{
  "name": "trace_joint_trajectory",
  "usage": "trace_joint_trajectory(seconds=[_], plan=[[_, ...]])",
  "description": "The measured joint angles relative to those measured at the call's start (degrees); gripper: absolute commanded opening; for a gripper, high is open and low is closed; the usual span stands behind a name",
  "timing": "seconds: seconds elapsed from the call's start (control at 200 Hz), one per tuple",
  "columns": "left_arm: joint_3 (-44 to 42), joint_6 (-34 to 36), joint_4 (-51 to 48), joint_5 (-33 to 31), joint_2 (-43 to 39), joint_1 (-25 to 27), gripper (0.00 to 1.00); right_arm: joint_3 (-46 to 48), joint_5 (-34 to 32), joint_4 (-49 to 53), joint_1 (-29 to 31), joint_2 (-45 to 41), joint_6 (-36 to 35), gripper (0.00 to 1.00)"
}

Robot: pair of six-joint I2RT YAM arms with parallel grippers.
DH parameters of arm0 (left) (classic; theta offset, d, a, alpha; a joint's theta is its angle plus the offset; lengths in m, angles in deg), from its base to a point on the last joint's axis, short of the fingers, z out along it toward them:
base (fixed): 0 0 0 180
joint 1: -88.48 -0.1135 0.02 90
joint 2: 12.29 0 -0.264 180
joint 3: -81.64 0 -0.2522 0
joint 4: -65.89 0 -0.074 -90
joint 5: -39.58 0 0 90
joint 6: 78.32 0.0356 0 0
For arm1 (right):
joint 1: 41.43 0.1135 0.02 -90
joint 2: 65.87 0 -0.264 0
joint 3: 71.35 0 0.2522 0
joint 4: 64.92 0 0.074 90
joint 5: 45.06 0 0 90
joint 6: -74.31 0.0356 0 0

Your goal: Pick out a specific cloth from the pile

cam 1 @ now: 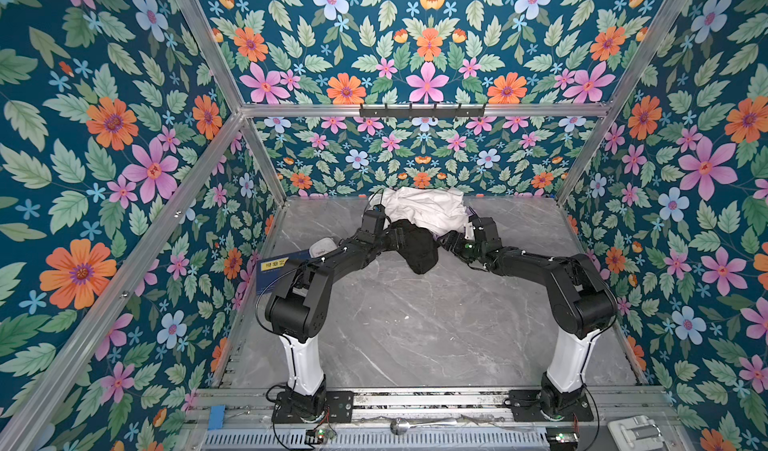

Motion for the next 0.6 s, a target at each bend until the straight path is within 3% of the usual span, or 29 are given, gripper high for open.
trace_joint_trajectory(seconds=[0.185, 0.6], plan=[[1.29, -0.02, -0.98, 0.09, 1.05, -0.33, 0.73, -3.06, 1.64, -0.42, 0.04, 2.99, 0.28, 0.57], [4.24, -0.33, -1.97, 2.03, 4.24, -1.33, 0.70, -4.07, 2.75, -1.46, 0.22, 4.61, 0.42, 0.54]])
